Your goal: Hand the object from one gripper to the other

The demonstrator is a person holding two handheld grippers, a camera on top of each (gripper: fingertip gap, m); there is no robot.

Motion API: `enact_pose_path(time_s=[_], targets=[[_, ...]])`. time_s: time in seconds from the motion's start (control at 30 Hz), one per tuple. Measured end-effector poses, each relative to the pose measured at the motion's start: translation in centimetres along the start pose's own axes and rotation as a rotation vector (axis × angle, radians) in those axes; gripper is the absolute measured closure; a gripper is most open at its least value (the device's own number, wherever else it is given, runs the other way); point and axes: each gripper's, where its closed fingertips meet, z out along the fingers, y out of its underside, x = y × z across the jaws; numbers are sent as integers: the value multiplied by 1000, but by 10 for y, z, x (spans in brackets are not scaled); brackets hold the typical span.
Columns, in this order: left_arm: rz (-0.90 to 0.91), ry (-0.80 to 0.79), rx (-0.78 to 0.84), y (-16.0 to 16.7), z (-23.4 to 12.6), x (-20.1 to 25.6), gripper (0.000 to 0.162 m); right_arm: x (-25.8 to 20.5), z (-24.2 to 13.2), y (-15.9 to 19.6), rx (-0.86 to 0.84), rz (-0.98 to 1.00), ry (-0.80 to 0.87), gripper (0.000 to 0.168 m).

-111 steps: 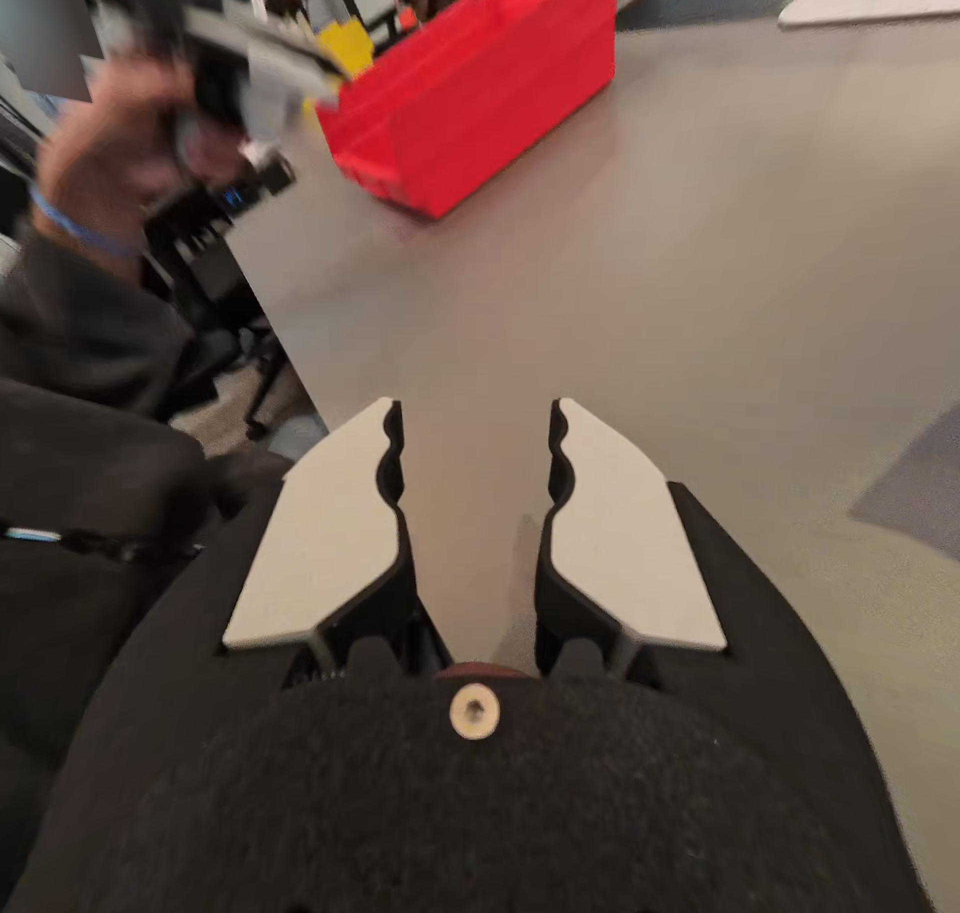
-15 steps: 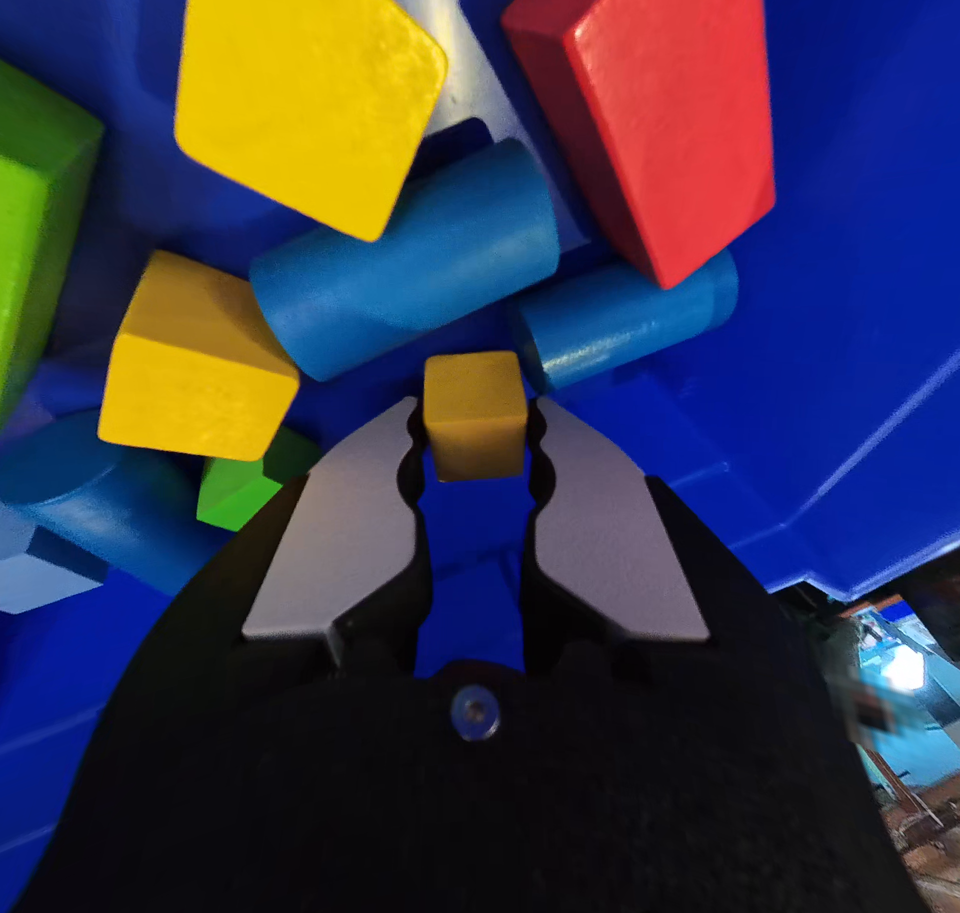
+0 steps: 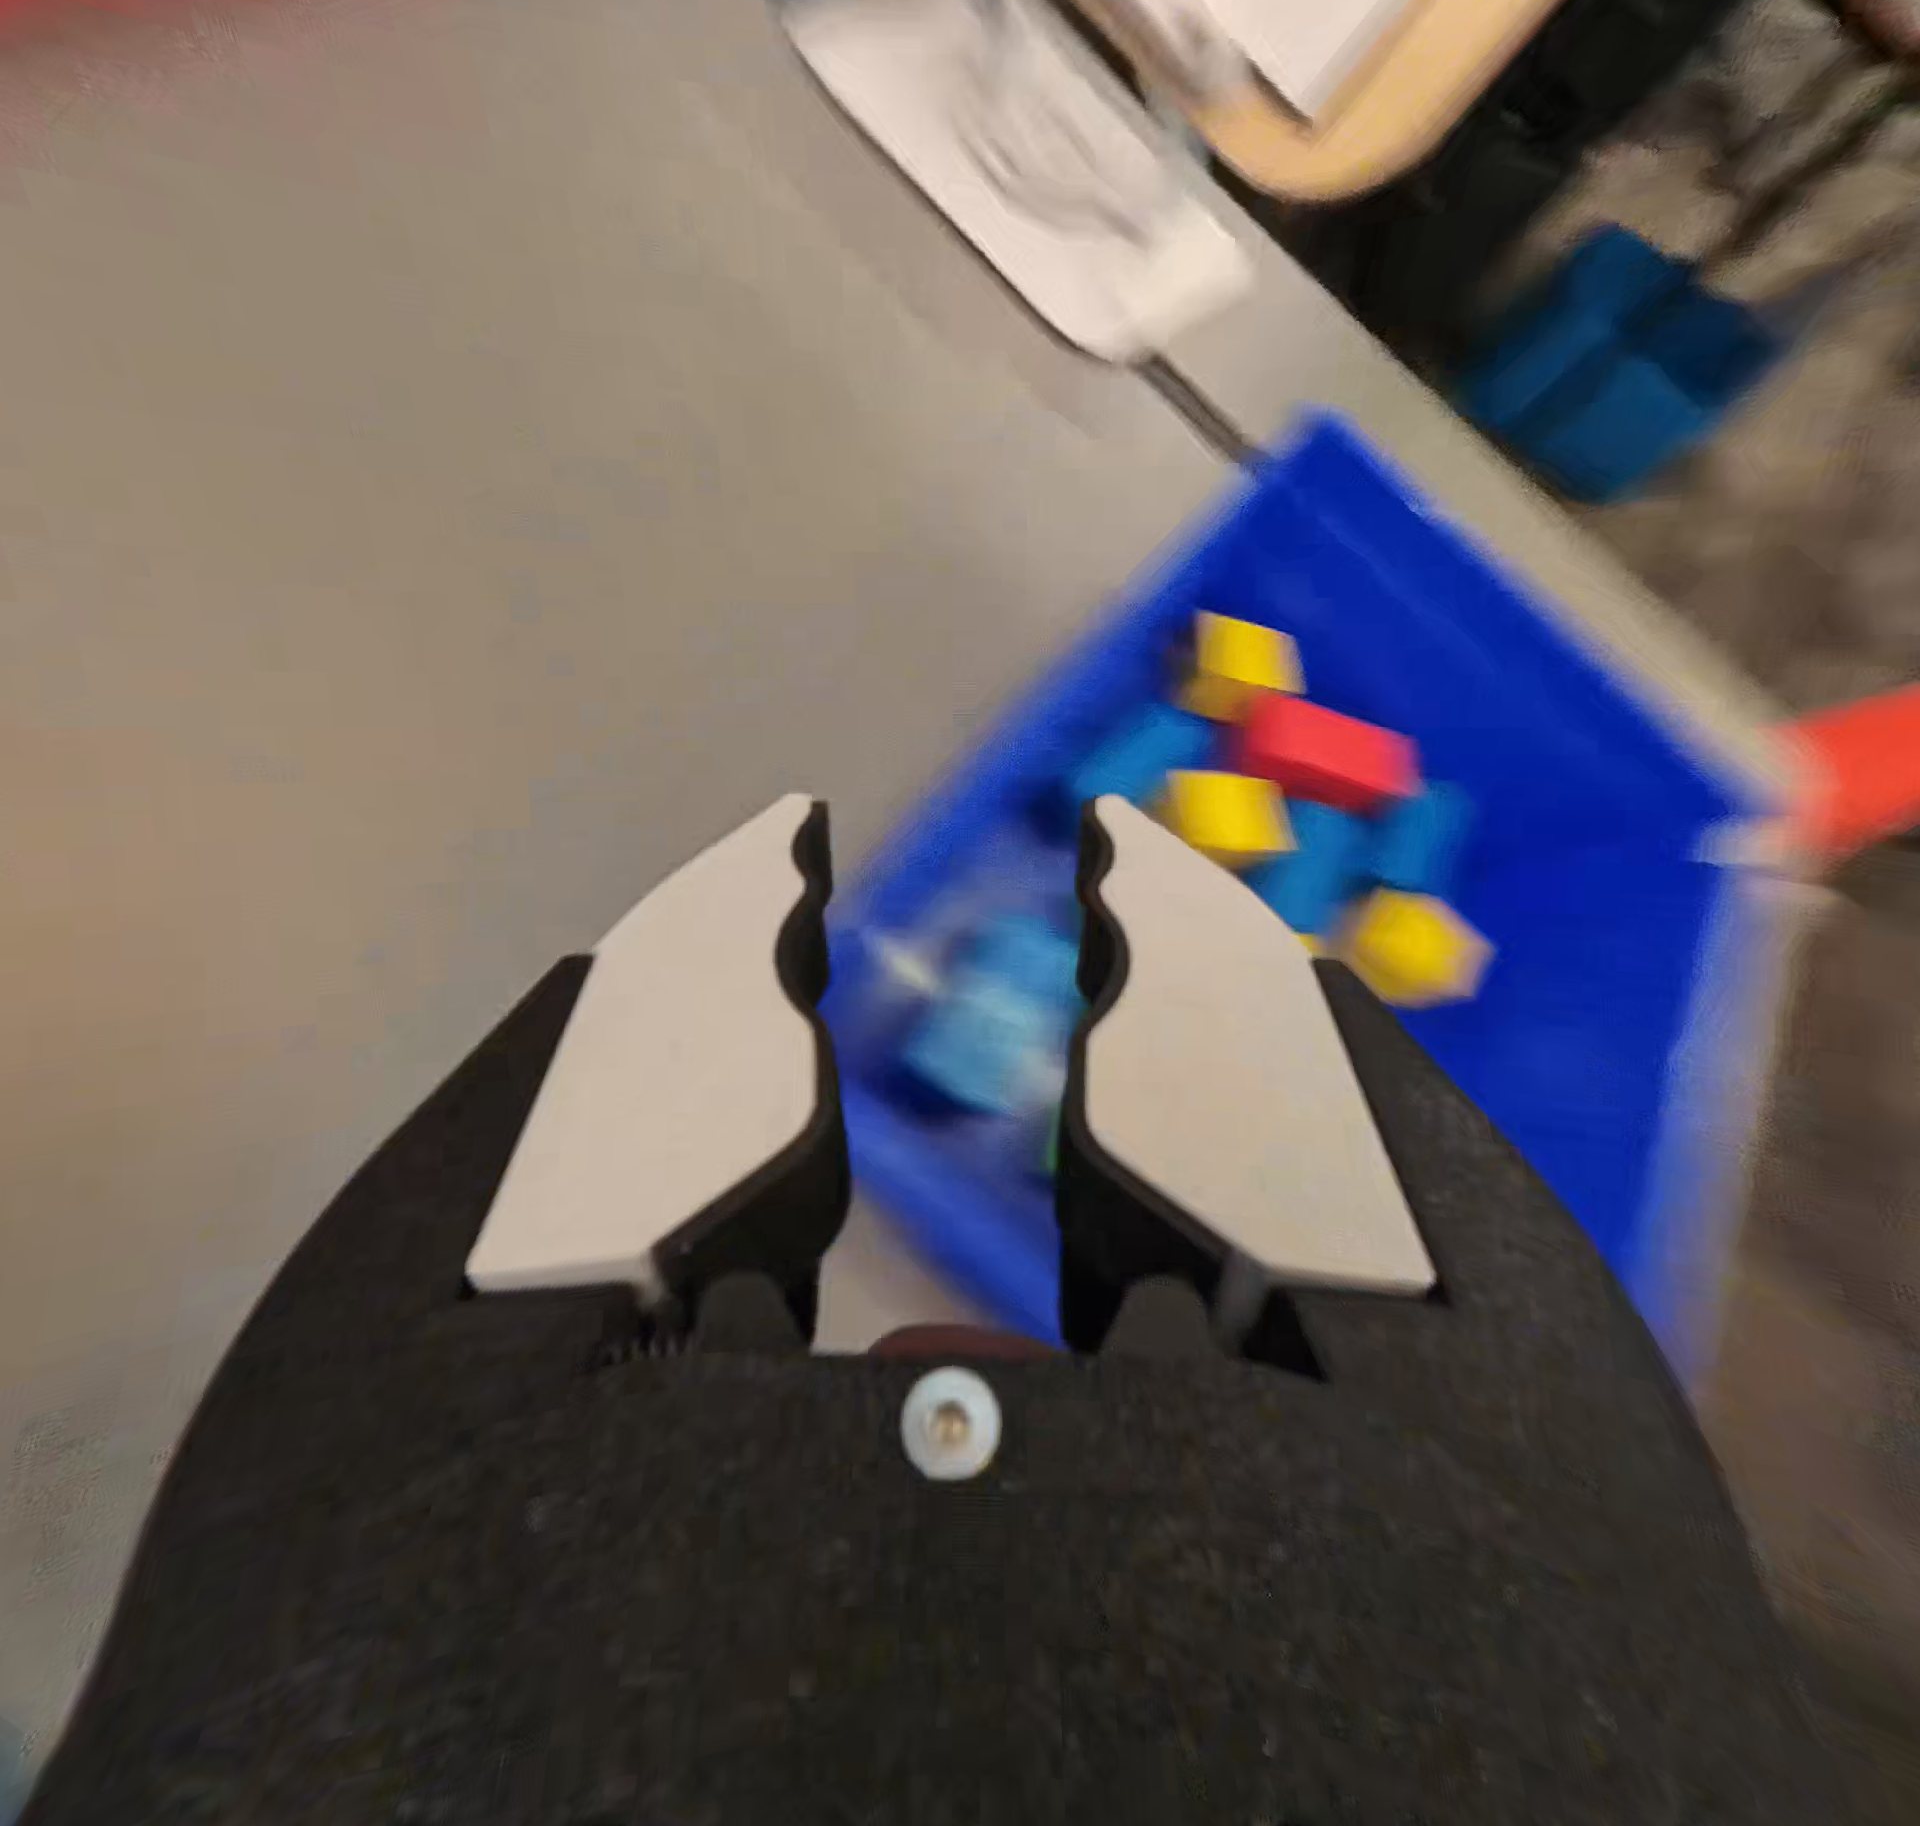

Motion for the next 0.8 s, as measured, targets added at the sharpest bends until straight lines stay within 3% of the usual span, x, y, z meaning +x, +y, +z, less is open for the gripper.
enact_pose_path(time_s=[0.1, 0.23, 0.37, 0.53, 0.67, 0.8], targets=[[132, -237, -28, -19, -31, -27, 122, -112, -25, -1, 207, 275, -259, 126], [158, -603, -187, -58, -97, -77, 117, -202, -30, 23, 197, 269, -352, 123], [175, -925, -313, -119, -149, -144, 112, -239, -22, 34, 188, 176, -369, 122], [32, -968, -382, -179, -149, -209, 112, -254, -18, 38, 169, 95, -397, 117], [-77, -1058, -462, -191, -156, -272, 111, -258, -24, 36, 195, 158, -446, 119], [-209, -1067, -476, -181, -158, -310, 113, -245, -26, 36, 217, 136, -394, 118]])
